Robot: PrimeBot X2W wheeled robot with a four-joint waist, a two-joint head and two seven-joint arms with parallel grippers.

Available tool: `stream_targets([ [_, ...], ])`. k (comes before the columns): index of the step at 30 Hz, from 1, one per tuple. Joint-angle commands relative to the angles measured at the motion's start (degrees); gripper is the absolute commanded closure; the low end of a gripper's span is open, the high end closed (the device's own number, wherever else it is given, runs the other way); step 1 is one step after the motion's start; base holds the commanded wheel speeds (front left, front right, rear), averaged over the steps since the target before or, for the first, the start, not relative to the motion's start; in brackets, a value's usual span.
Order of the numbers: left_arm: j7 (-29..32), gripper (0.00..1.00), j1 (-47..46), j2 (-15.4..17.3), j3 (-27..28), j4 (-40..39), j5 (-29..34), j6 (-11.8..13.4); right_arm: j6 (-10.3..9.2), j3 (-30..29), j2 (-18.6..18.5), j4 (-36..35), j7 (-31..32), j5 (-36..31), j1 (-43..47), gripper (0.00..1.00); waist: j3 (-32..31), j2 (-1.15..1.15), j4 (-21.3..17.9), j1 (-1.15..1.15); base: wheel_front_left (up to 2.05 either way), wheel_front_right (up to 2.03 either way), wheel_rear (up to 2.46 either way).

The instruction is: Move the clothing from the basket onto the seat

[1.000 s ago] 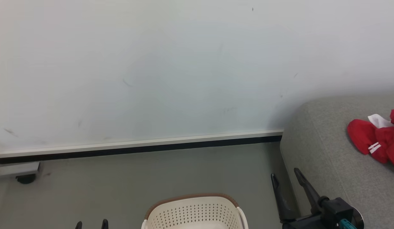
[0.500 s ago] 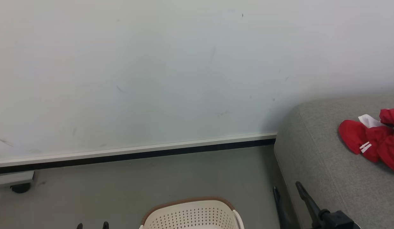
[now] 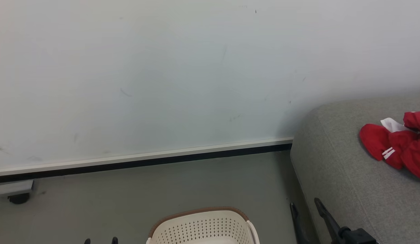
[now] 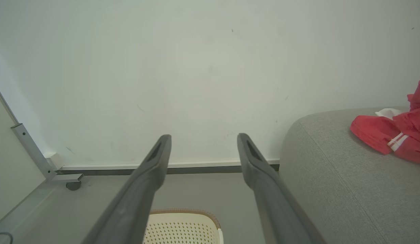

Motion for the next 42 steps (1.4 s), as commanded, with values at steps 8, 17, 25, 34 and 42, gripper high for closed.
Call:
stream_targets([
  [8, -0.3, 0.0, -0.38, -0.29, 0.28, 0.58, 0.65, -0.85, -0.04, 0.13, 0.48, -0.18, -0.06, -0.2, 0.67, 0.0, 0.61, 0.0, 0.27, 0.0, 0.0, 0.0, 0.0],
  [17, 0.12, 1.0, -0.6, -0.48, -0.29, 1.88, 0.21, -0.96, 0.0, 0.08, 0.34, 1.03, 0.04, 0.09, 0.49, 1.0, 1.23, 0.0, 0.34, 0.0, 0.0, 0.0, 0.0],
  [25, 0.74, 1.0, -0.3, -0.56, -0.86, 4.09, -3.5, -1.12, 0.0, -0.82, 0.06, 2.82, 0.8, 4.28, 2.01, 1.0, 1.4, 0.0, 0.37, 0.0, 0.0, 0.0, 0.0],
  [34, 2.11, 1.0, -2.07, -0.34, -1.55, 5.29, -13.86, -1.88, 0.0, -3.42, -0.74, 2.41, 3.12, 15.53, 1.66, 1.0, 1.78, 0.0, 0.47, 0.0, 0.0, 0.0, 0.0],
  [42, 3.22, 1.0, -3.52, -0.2, -2.08, 6.38, -22.14, -2.56, -0.01, -5.66, -1.23, 2.08, 5.13, 24.4, 1.39, 1.0, 2.12, 0.0, 0.55, 0.0, 0.0, 0.0, 0.0],
])
